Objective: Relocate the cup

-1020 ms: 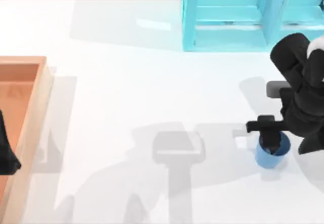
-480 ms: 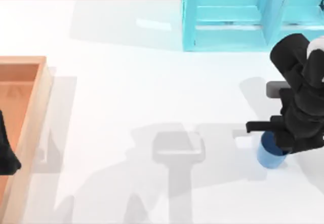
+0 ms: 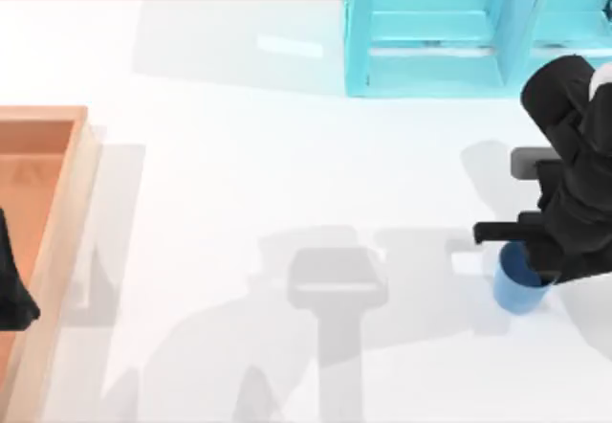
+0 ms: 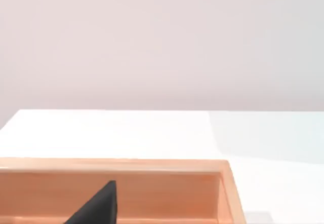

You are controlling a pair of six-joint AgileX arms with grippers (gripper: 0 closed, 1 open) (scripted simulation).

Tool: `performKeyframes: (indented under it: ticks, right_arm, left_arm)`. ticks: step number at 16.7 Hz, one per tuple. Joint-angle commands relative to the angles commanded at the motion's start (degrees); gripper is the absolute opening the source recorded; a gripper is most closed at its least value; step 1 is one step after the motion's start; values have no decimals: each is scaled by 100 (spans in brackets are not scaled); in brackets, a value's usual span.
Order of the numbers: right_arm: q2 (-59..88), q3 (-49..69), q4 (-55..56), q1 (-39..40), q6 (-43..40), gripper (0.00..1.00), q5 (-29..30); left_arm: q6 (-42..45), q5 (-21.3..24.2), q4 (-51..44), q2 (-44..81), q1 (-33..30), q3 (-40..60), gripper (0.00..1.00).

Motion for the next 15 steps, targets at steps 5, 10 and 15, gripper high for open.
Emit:
performKeyframes:
  ticks: [5,10,15]
  right_arm:
    - [240,661,-577,-1426,-1473,0,-4]
    - [366,1395,-1284,-3681,-3717,0,11]
    - [255,1870,-1682,-5100,-5108,0,-10]
  left_arm:
    - [0,0,0,0,0,0,100]
    - [0,0,0,0,0,0,100]
    - [0,0,0,0,0,0,100]
